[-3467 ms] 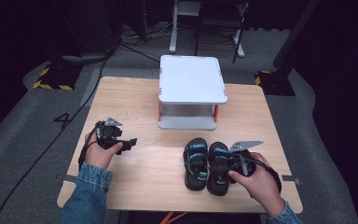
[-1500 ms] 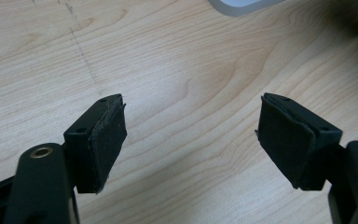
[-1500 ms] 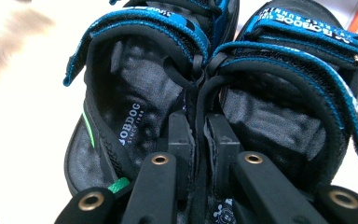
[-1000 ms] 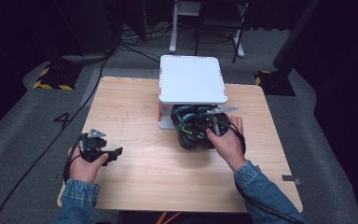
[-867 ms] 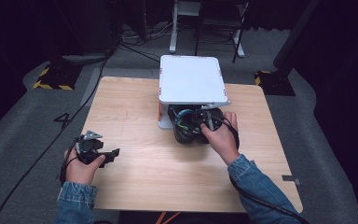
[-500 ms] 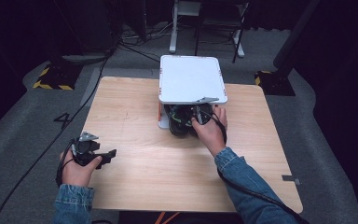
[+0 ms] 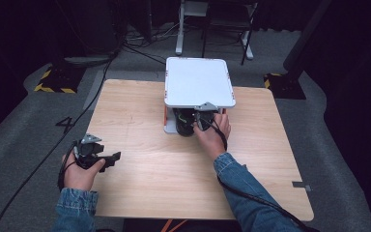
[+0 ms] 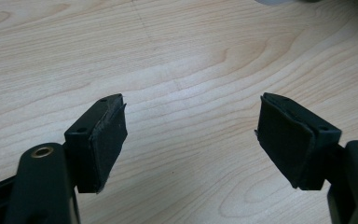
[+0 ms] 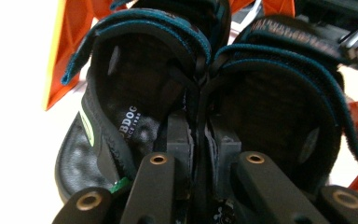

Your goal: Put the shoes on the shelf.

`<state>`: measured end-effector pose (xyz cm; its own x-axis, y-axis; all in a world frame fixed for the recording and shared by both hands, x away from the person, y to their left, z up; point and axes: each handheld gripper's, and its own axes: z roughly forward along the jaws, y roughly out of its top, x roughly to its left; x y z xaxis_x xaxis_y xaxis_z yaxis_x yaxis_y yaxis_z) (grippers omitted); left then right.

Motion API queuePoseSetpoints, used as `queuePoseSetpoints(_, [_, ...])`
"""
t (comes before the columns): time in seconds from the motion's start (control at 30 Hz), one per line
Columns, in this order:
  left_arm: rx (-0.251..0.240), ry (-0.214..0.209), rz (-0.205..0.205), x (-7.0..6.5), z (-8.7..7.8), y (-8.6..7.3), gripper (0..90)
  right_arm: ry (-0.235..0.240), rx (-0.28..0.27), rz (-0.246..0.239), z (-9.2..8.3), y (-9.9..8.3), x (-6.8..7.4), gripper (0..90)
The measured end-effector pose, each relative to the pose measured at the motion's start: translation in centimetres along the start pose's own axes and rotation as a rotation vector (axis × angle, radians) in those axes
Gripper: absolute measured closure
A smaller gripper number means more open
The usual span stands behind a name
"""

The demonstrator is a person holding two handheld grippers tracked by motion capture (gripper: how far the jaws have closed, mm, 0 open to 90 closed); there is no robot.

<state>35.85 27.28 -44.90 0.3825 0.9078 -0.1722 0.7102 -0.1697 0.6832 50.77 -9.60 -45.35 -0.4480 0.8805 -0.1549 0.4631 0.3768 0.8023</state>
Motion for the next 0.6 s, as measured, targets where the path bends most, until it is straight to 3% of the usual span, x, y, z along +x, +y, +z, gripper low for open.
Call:
queuePoseSetpoints(0.03, [0.000,-0.003,0.003,0.0,0.1,0.1,24.6,-0.005,-0.015,-0.006,0.1,-0.1,0.0,78.7])
queuePoseSetpoints(0.07, [0.000,-0.003,0.005,0.0,0.1,0.1,24.6,-0.012,-0.097,-0.021,0.4,-0.2,0.0,70.7])
queuePoseSetpoints(0.1, [0.001,-0.001,0.007,-0.1,0.1,0.1,24.6,-0.012,-0.097,-0.021,0.4,-0.2,0.0,70.7])
queuePoseSetpoints(0.13, [-0.001,-0.005,0.006,-0.2,0.2,0.2,24.6,-0.017,-0.153,-0.049,0.5,-0.2,-0.2,58.5])
queuePoseSetpoints(0.23, [-0.002,-0.007,0.006,-0.3,0.3,0.3,24.6,-0.012,-0.180,-0.045,0.5,-0.2,-0.5,52.4])
queuePoseSetpoints(0.27, [0.003,-0.008,0.014,-0.4,0.4,0.5,24.6,-0.008,-0.201,-0.069,0.4,-0.1,-0.7,48.3])
queuePoseSetpoints(0.4, [0.005,-0.016,0.017,-0.7,0.7,0.7,24.6,0.033,-0.225,-0.046,-0.2,0.0,-1.1,44.0])
queuePoseSetpoints(0.57, [0.004,-0.024,0.029,-0.9,1.2,1.1,24.6,0.077,-0.249,-0.036,-2.3,0.1,-1.7,43.1])
queuePoseSetpoints(0.6, [0.003,-0.028,0.031,-1.0,1.3,1.3,24.6,0.105,-0.253,-0.033,-3.3,0.2,-1.9,41.8])
